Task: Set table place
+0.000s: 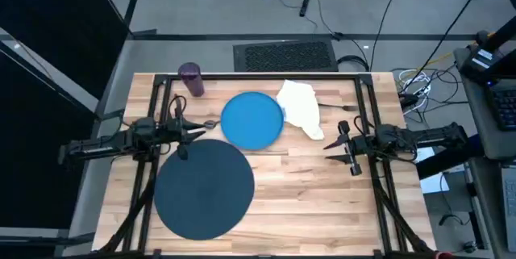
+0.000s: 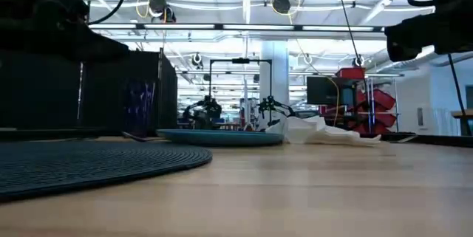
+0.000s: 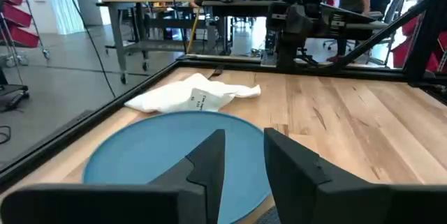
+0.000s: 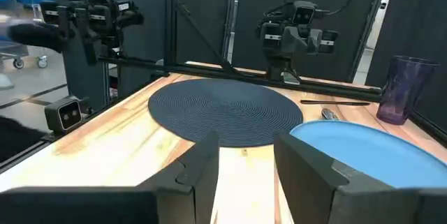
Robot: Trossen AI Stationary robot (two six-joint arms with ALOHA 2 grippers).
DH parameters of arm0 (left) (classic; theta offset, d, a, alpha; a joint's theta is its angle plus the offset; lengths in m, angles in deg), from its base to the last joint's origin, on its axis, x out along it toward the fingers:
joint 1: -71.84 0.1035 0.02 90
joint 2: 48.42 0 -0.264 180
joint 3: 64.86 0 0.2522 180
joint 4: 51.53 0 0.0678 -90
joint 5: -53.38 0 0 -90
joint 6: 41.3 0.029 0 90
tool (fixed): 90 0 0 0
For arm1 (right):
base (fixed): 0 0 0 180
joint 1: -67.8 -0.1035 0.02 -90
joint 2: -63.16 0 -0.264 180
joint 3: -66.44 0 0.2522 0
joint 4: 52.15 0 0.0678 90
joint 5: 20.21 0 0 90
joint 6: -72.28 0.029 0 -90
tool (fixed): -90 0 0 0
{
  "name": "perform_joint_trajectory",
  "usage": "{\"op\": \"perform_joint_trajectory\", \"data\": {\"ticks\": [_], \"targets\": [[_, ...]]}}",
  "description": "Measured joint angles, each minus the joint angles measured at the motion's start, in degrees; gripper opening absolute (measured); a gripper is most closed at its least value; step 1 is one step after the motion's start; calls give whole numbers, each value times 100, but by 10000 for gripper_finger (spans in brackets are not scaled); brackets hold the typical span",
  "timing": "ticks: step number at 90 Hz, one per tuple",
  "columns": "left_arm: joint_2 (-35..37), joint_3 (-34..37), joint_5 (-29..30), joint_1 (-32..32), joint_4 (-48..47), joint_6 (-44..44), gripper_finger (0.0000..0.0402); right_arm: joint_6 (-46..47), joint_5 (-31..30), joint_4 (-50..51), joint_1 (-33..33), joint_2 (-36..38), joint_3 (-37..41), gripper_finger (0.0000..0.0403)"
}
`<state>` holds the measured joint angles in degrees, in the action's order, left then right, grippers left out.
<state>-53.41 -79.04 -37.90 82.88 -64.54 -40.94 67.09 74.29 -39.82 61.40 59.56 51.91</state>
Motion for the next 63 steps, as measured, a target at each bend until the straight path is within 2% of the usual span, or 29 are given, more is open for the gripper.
{"op": "perform_joint_trajectory", "data": {"ticks": [34, 63], "targets": [[2, 0, 2, -2, 21, 0, 83, -159, 0, -57, -1, 1, -2, 123], [1, 1, 0, 0, 275, -5, 83, 99, 0, -418, 1, -1, -2, 123]]}}
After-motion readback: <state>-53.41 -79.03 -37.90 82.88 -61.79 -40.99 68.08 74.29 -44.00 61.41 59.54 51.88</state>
